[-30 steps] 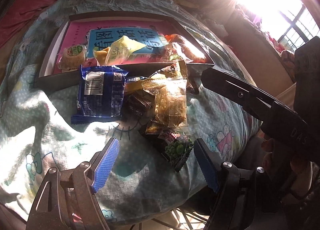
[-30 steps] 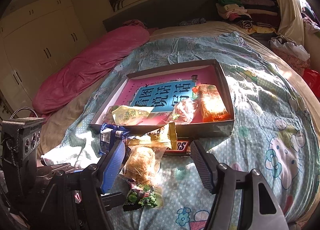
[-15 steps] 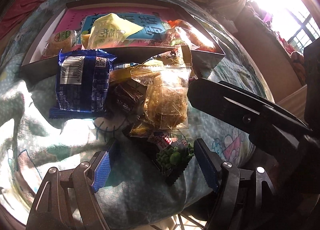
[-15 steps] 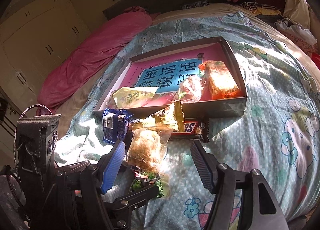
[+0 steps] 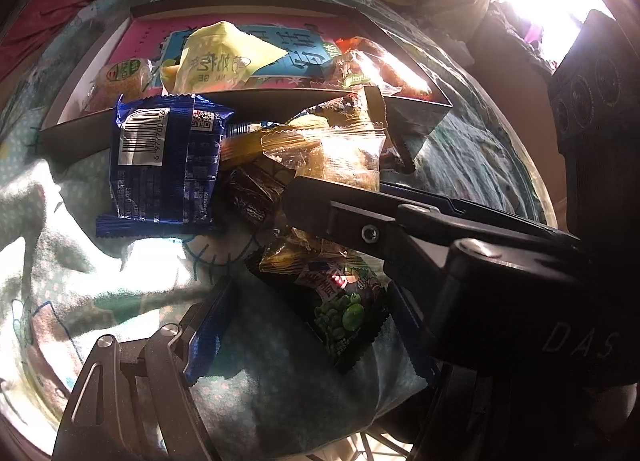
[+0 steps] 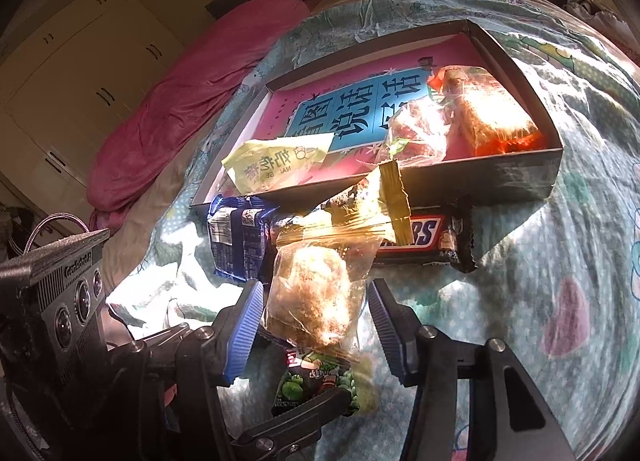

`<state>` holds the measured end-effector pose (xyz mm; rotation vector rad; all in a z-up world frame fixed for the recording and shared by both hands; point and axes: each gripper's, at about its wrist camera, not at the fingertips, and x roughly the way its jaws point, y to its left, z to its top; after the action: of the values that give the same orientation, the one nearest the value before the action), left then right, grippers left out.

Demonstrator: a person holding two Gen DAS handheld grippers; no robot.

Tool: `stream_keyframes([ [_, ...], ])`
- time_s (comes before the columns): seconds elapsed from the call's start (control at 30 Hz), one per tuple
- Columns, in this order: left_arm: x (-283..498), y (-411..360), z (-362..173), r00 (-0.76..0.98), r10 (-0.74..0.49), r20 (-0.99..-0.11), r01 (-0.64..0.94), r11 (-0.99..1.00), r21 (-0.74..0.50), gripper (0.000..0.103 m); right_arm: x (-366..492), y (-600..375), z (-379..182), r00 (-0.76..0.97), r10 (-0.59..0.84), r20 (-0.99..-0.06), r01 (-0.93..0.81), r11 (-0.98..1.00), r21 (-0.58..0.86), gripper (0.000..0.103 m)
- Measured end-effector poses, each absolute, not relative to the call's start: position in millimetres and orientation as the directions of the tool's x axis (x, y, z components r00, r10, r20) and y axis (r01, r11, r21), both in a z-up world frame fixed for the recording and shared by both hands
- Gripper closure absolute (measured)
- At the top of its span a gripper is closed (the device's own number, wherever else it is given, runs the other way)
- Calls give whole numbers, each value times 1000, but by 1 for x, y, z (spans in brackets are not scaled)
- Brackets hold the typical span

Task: Organize snacks
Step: 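Grasp the green-pea snack packet with the left gripper while the right grasps the clear bread bag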

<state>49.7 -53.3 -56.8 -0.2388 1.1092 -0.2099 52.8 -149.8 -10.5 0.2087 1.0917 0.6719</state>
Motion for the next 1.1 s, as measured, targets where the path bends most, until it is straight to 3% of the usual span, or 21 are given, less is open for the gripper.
stream_keyframes([
  [0.13,49,-53,-57,430,-285,-857,42,954,-296,26,56,-144,-15,279,601,-749,-408,780,474,54],
  [0.3,51,-53,-56,431,-277,-859,40,957,-289,34,53,-147,-13,297,603,-740,-424,778,463,58],
  [0.43,50,-53,-56,432,-263,-863,53,962,-267,52,51,-161,-7,329,612,-719,-411,778,475,60],
  [0.67,47,-41,-51,427,-292,-856,54,953,-298,66,55,-191,4,404,602,-689,-354,797,489,60],
  [1.1,48,-32,-41,415,-338,-845,68,937,-342,70,57,-195,2,407,609,-681,-339,793,507,60],
])
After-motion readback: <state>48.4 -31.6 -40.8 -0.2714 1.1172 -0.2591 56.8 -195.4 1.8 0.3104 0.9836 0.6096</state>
